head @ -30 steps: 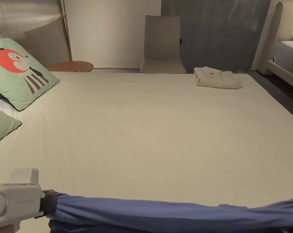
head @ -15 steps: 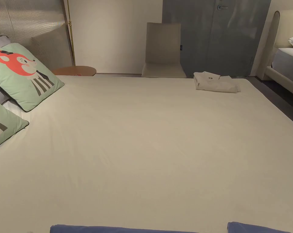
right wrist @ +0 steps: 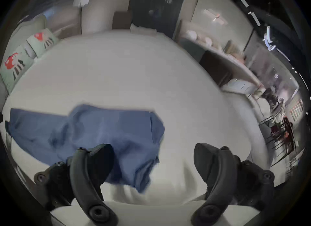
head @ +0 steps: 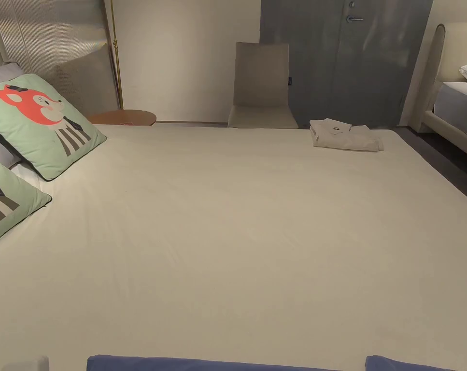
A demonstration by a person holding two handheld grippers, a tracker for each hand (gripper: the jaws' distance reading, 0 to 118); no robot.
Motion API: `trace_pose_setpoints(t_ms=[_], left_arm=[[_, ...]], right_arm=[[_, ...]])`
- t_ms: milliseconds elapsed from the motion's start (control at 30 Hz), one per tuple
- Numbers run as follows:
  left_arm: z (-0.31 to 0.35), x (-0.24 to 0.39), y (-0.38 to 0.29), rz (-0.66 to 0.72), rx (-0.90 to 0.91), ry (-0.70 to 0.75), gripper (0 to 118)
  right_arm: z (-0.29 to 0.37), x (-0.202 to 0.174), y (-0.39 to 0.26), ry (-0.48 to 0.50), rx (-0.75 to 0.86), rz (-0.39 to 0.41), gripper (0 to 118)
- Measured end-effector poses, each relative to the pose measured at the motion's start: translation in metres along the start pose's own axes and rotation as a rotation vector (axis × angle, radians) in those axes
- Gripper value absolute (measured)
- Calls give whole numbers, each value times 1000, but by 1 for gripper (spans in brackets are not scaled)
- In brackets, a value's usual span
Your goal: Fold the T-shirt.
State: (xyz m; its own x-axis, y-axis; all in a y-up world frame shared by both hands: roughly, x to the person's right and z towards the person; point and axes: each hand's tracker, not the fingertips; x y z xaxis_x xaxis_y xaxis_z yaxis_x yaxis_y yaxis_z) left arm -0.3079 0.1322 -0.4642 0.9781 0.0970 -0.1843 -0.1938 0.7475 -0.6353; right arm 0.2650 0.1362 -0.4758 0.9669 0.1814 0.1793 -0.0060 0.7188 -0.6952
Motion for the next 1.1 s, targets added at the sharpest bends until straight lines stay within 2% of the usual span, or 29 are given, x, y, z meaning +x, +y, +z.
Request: trace_pose_setpoints(t_ms=[100,200,233,267,300,333,367,400,433,500,700,767,800,833,867,900,933,967,1000,1100], left_arm=[[19,17,17,-20,175,9,109],[33,36,31,-41,267,-25,108],[36,42,34,-37,292,-55,102],[38,48,37,-28,308,-78,91],[40,52,39,-19,326,-91,73],[41,56,41,-17,335,-97,46],[40,60,42,-16,342,-103,24],[39,63,43,-20,345,-106,8],[39,63,45,-18,348,-125,0],[39,58,49,25,328,-234,0],[17,8,55,247,210,-475,0],[2,-16,56,292,129,-566,2],[-5,-28,52,342,121,-615,14],[-14,-41,50,378,99,-652,53],[-24,-54,49,412,46,-690,84],[-36,-66,46,456,-22,-704,110],[-43,-73,40,463,-66,-725,107],[-47,-82,33,483,-76,-759,110],[-55,-96,29,492,-61,-706,111],[-73,-118,16,537,-172,-617,111]], right_arm=[[23,-14,10,16,156,-53,101],[43,-35,18,0,307,-100,100],[49,-42,21,11,357,-130,93],[53,-49,23,29,398,-152,81],[56,-56,25,40,429,-171,65],[58,-63,27,38,452,-175,37],[61,-71,29,32,473,-178,17],[62,-78,31,33,486,-174,5],[64,-84,32,41,503,-173,1],[68,-94,33,80,527,-169,1],[81,-120,34,74,587,-128,1],[82,-126,34,87,596,-135,1],[82,-130,33,90,595,-134,1],[82,-135,33,92,591,-130,1],[82,-139,33,96,583,-127,1],[81,-142,32,105,575,-127,1],[81,-146,32,111,568,-125,1],[82,-150,31,113,562,-121,1],[82,-154,31,116,557,-115,1],[84,-162,30,124,541,-111,1]])
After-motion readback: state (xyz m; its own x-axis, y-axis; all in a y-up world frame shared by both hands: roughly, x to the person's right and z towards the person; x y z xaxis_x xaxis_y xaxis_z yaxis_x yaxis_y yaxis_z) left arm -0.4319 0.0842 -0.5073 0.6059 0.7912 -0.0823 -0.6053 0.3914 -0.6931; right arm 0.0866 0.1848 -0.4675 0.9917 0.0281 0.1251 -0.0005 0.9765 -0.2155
